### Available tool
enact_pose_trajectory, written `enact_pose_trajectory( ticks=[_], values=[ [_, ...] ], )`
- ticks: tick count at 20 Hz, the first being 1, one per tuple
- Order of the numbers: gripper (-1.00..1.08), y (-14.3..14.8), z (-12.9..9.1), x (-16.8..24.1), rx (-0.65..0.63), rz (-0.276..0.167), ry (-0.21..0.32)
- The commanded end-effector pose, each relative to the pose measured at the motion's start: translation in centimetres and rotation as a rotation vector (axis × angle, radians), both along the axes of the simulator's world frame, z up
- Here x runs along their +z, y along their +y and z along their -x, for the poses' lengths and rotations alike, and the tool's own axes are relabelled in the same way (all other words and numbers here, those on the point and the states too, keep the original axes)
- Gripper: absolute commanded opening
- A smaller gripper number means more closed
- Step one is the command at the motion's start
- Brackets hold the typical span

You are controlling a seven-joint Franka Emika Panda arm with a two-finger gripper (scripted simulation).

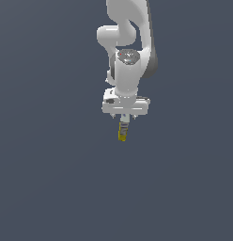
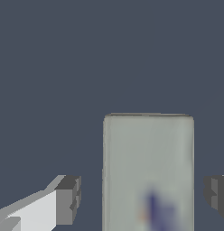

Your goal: Pick up the object and move it to a goal position.

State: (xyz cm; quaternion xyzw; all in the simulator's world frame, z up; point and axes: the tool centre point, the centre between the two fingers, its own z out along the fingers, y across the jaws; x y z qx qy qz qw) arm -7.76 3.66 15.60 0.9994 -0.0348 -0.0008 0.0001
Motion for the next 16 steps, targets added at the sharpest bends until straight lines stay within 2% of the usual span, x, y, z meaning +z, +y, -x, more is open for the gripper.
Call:
enact_pose_trajectory(
  ticks=[1, 2, 3, 16],
  values=[
    [1.0, -0.01, -0.07, -0.38, 0.0, 0.0, -0.002],
    [1.0, -0.01, -0.07, -0.4, 0.0, 0.0, -0.002],
    [-1.0, -0.01, -0.07, -0.4, 0.0, 0.0, -0.002],
    [-1.0, -0.2, -0.22, -0.16, 0.0, 0.0, -0.002]
  ],
)
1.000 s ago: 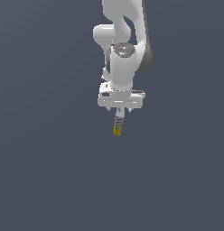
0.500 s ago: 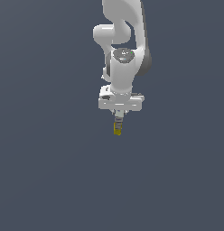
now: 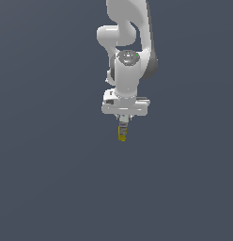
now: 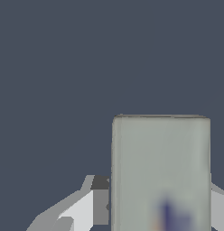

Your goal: Pick up the object and move it to a goal position.

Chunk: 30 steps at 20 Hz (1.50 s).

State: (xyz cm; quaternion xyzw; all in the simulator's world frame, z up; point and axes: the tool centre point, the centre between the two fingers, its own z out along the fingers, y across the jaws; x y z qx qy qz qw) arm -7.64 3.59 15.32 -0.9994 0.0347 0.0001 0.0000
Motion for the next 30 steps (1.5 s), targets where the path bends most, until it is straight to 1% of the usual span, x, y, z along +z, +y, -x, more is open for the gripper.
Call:
enact_pose_trajectory(
  ticks=[1, 5, 10, 22, 30],
  values=[
    [-1.0, -0.3, -0.2, 0.3, 0.0, 0.0, -0.001],
    [-1.0, -1.3, -1.0, 1.2, 0.0, 0.0, -0.001],
    [-1.0, -3.5, -2.5, 3.2, 0.0, 0.0, -0.001],
    [-1.0, -10.4, -7.8, 9.8, 0.0, 0.0, -0.001],
    [-1.0, -14.3, -10.9, 13.4, 0.0, 0.0, 0.0]
  ],
)
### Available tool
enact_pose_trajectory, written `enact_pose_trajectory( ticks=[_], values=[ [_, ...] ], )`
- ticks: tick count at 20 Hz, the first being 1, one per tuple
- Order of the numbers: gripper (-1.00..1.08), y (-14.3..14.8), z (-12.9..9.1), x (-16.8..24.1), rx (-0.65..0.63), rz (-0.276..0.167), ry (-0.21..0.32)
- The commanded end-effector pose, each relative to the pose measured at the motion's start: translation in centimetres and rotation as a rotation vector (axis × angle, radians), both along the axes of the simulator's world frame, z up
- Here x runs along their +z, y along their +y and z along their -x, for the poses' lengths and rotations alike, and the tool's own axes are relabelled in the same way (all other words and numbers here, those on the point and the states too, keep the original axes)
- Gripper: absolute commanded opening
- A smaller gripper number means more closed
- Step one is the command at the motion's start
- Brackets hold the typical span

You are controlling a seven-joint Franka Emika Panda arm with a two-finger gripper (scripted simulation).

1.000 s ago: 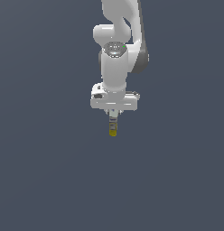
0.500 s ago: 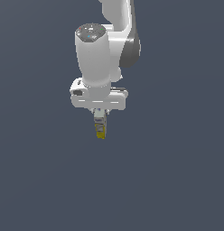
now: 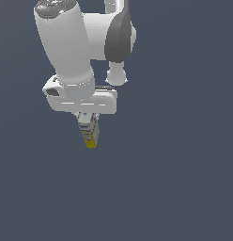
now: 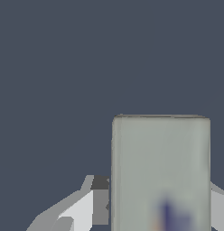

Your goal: Pick up the object and move it to a goal position.

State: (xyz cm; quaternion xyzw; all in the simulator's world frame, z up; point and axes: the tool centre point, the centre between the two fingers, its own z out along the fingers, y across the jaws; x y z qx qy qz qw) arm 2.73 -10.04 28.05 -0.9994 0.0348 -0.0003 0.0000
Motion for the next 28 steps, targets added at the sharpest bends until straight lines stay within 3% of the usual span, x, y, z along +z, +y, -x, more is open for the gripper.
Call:
enact_pose_trajectory(
  ticks=[1, 14, 28],
  values=[
    [-1.0, -1.1, -0.9, 1.1, 0.001, 0.0, 0.0],
    [-1.0, -5.4, -4.6, 5.1, 0.001, 0.0, 0.0],
    [-1.0, -6.8, -5.8, 6.4, 0.0, 0.0, 0.001]
  ],
)
